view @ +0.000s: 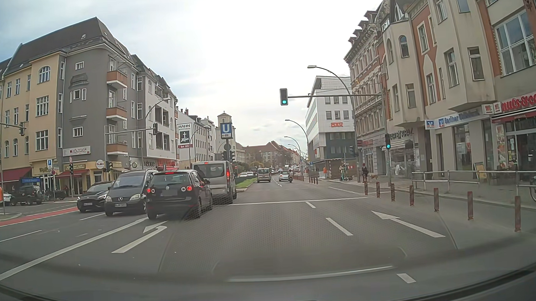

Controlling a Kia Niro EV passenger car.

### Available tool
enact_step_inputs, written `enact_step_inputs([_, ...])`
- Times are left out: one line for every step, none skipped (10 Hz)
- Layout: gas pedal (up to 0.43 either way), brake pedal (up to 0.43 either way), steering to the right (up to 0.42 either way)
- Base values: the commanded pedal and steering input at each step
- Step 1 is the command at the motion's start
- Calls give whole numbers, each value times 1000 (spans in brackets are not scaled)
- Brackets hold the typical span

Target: Follow the waypoints while adhering to traffic rules and regulations

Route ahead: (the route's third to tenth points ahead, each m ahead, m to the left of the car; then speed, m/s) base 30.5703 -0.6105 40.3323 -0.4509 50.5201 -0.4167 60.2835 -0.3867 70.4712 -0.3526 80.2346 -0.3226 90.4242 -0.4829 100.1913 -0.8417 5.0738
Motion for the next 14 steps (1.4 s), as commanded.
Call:
enact_step_inputs([59,0,1])
enact_step_inputs([59,0,1])
enact_step_inputs([59,0,0])
enact_step_inputs([59,0,0])
enact_step_inputs([59,0,-1])
enact_step_inputs([177,0,-1])
enact_step_inputs([197,0,-1])
enact_step_inputs([209,0,-1])
enact_step_inputs([240,0,-1])
enact_step_inputs([331,0,-1])
enact_step_inputs([370,0,-1])
enact_step_inputs([421,0,-1])
enact_step_inputs([429,0,-2])
enact_step_inputs([441,0,-4])
